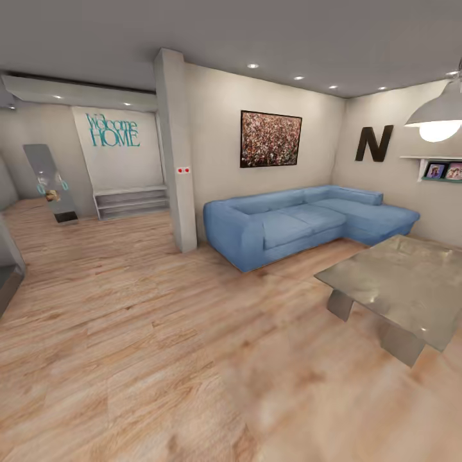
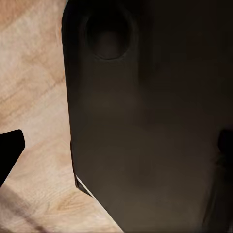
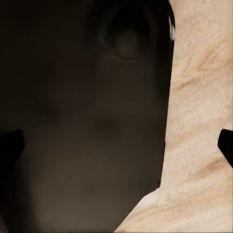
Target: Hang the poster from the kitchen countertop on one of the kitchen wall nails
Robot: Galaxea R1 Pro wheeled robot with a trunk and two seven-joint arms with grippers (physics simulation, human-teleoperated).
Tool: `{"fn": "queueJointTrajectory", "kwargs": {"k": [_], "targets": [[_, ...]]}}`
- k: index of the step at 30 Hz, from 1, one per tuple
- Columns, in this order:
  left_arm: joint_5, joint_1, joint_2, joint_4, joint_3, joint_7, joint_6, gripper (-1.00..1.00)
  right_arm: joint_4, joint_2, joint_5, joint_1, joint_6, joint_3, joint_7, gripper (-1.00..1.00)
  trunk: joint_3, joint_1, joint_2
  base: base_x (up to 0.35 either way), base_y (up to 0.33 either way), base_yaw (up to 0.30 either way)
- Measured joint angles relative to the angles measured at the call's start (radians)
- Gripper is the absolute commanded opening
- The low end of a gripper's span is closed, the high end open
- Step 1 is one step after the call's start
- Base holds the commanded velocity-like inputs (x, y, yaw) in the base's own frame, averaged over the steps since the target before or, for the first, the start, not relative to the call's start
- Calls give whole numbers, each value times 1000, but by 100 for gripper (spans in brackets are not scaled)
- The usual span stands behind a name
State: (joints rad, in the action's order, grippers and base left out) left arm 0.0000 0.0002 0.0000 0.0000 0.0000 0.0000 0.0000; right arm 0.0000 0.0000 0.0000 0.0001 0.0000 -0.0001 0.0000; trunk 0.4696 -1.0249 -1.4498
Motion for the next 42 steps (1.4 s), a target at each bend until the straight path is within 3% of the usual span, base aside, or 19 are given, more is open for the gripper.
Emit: {"fn": "queueJointTrajectory", "kwargs": {"k": [8,13,21,31,32,33,34,35,42], "targets": [[0,3,-45,-44,3,0,-43,100,-47,2,7,-46,-42,8,0,100,0,0,0,0,0,0],[0,3,-45,-72,3,0,-51,100,-75,2,7,-73,-44,8,0,100,0,0,0,0,0,0],[0,3,-42,-76,2,0,-45,100,-74,3,7,-67,-38,8,1,100,0,0,0,0,0,0],[-4,3,-17,-132,1,-1,-99,100,-120,-50,-15,-125,-83,-15,0,100,0,0,0,0,0,0],[-4,3,-16,-199,1,-1,-102,100,-170,-51,-16,-130,-160,-15,0,100,0,0,0,0,0,0],[-3,3,-15,-341,2,-2,-102,100,-337,-51,-16,-126,-164,-14,-1,100,0,0,0,0,0,0],[-3,2,-14,-541,2,-3,-102,100,-371,-51,-15,-126,-164,-13,-1,100,-1,0,0,0,0,5],[-3,0,-12,-600,2,-3,-102,100,-370,-51,-16,-125,-164,-14,-1,100,-1,0,0,0,0,226],[-3,3,-5,-585,3,-3,-103,100,-369,-48,-16,-124,-167,-13,-2,100,0,0,0,0,0,274]]}}
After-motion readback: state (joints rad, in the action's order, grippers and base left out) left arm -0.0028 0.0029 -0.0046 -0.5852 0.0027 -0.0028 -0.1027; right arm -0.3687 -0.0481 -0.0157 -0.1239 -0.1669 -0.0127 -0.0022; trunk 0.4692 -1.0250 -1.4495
